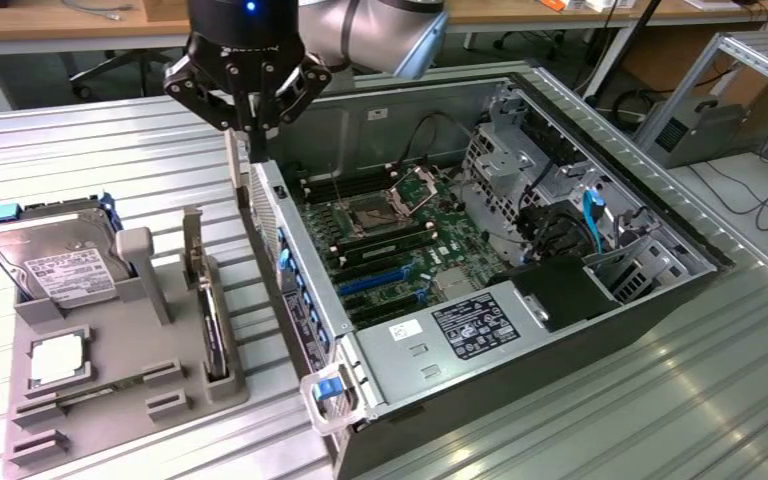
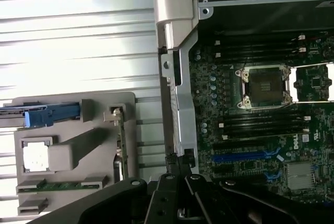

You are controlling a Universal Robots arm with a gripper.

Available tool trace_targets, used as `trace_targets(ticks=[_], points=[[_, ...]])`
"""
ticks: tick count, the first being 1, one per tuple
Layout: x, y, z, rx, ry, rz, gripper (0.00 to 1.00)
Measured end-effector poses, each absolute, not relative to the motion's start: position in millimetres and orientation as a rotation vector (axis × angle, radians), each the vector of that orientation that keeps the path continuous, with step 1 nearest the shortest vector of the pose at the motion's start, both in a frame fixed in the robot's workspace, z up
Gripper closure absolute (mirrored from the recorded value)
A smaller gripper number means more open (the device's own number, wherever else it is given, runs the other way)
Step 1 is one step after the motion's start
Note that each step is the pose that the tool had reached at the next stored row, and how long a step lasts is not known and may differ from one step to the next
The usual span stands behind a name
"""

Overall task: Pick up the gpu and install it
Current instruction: 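Reach for the gpu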

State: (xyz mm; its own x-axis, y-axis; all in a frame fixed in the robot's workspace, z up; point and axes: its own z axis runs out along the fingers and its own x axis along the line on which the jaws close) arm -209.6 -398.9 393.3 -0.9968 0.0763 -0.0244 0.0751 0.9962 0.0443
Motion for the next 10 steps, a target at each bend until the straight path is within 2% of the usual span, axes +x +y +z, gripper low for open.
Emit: trace_targets(ticks=[10], points=[[-235, -399, 393, 0.118, 3.113, 0.068, 0.89]])
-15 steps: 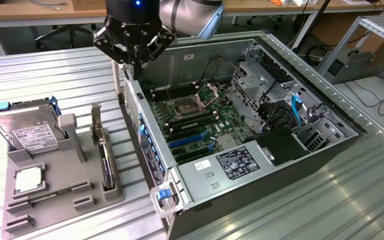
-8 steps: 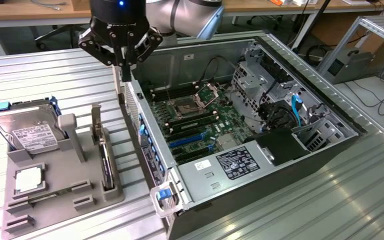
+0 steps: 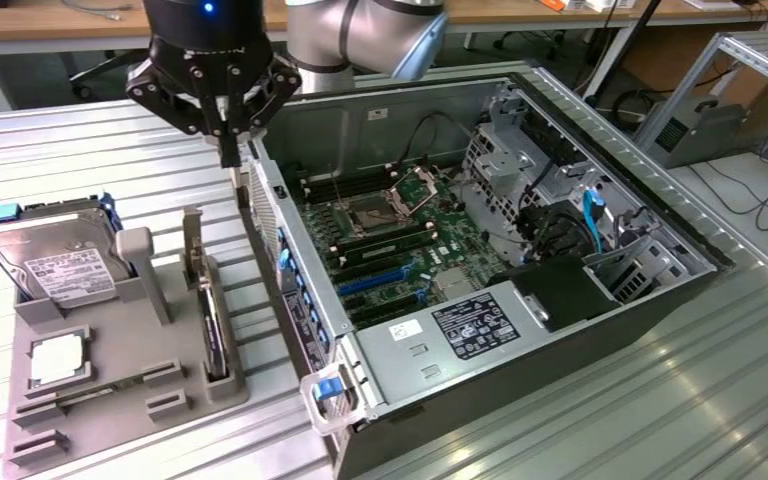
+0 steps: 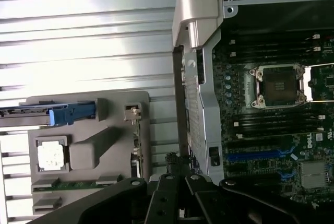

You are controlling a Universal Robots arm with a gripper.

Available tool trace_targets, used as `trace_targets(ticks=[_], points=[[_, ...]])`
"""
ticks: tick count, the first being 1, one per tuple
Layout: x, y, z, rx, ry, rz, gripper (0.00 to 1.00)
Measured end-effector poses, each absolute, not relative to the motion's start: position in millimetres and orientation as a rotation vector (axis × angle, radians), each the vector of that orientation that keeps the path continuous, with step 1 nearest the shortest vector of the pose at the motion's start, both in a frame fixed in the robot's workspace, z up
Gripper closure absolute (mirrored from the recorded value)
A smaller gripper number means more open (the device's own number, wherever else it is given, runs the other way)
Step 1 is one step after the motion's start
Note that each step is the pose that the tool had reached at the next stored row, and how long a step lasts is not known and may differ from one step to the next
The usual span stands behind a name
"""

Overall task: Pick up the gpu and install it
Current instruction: 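Reach for the gpu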

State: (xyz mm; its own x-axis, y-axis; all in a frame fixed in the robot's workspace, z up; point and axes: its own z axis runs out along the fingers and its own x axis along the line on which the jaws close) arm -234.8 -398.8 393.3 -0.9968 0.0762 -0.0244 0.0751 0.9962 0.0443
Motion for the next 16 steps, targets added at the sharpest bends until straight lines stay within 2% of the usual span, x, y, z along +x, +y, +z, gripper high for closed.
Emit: trace_targets(ticks=[16], points=[[-276, -398, 393, 0.118, 3.112, 0.068, 0.89]])
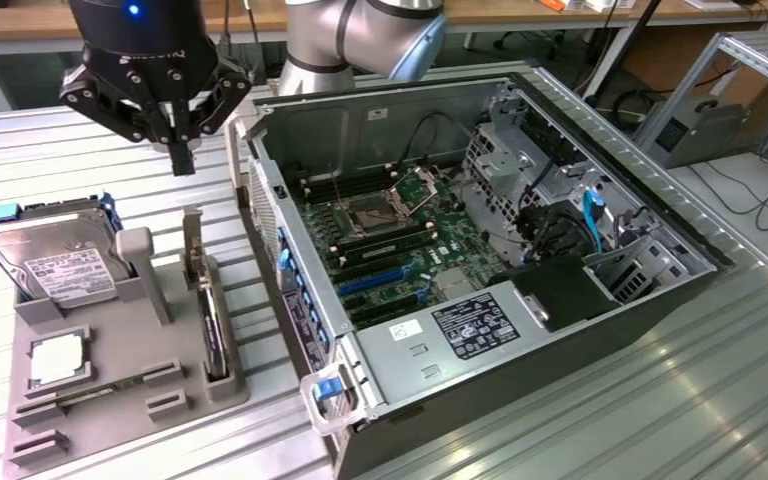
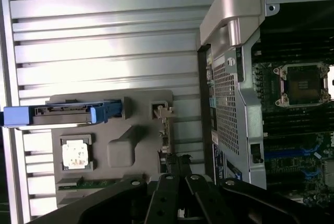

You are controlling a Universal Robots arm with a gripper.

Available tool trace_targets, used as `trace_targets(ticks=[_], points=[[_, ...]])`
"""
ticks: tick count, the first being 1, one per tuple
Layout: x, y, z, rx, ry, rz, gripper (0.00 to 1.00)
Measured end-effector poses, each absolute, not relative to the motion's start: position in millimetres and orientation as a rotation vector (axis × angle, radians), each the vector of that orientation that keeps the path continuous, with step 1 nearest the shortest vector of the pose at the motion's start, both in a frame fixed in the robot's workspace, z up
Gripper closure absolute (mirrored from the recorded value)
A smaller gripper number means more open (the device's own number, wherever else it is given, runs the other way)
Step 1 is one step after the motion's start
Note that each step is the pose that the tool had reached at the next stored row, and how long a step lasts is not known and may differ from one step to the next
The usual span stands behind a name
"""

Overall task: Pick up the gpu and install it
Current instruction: 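Reach for the gpu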

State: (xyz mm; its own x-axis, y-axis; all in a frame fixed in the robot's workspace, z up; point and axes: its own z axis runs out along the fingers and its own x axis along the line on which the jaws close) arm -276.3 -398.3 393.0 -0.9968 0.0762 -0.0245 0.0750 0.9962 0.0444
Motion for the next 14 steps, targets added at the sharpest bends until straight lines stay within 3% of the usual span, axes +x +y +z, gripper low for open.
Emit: trace_targets(ticks=[14], points=[[-279.9, -407.4, 393.0, 0.118, 3.113, 0.068, 0.89]])
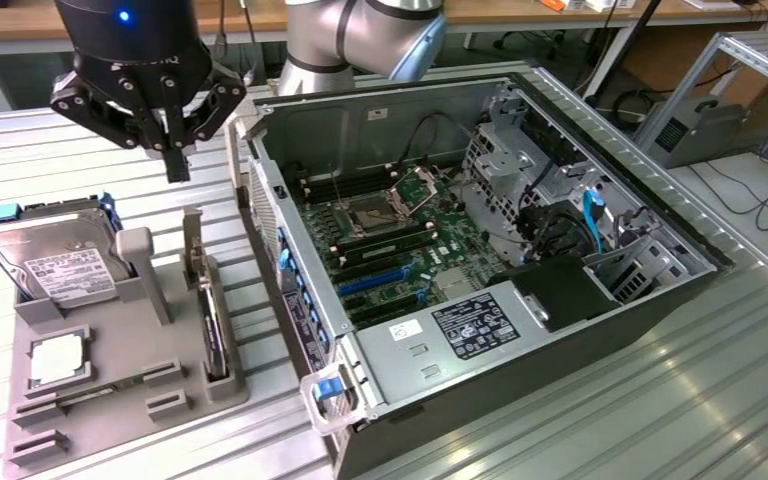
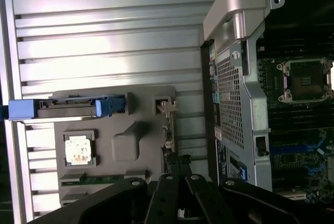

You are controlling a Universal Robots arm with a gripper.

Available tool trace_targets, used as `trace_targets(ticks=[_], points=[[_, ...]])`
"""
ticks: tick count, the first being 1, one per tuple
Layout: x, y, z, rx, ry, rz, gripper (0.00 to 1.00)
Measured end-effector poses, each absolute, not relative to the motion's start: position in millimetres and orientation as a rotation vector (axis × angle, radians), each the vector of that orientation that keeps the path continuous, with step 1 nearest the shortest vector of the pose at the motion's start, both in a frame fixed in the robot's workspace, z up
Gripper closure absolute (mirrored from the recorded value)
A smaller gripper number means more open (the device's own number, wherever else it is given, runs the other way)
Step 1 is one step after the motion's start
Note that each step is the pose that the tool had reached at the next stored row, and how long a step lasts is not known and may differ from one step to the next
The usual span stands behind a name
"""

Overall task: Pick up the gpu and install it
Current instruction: 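Reach for the gpu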

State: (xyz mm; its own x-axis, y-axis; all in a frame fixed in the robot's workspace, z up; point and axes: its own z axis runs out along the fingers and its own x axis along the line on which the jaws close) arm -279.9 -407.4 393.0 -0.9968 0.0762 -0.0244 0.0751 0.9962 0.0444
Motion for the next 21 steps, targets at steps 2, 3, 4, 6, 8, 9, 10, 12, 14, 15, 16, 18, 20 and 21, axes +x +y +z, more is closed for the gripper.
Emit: trace_targets(ticks=[2, 3, 4, 6, 8, 9, 10, 12, 14, 15, 16, 18, 20, 21], points=[[-280, -412, 393, 0.118, 3.113, 0.068, 0.89], [-281, -416, 393, 0.118, 3.113, 0.068, 0.89], [-282, -419, 393, 0.118, 3.113, 0.068, 0.89], [-283, -424, 393, 0.118, 3.112, 0.068, 0.89], [-284, -431, 393, 0.118, 3.112, 0.068, 0.89], [-285, -434, 393, 0.118, 3.112, 0.068, 0.89], [-285, -436, 393, 0.118, 3.112, 0.068, 0.89], [-286, -440, 393, 0.118, 3.113, 0.068, 0.89], [-287, -443, 393, 0.118, 3.113, 0.068, 0.89], [-287, -444, 393, 0.118, 3.113, 0.068, 0.89], [-287, -446, 393, 0.118, 3.113, 0.068, 0.89], [-288, -449, 393, 0.118, 3.112, 0.068, 0.89], [-289, -455, 393, 0.118, 3.113, 0.068, 0.89], [-290, -457, 393, 0.118, 3.113, 0.068, 0.89]])
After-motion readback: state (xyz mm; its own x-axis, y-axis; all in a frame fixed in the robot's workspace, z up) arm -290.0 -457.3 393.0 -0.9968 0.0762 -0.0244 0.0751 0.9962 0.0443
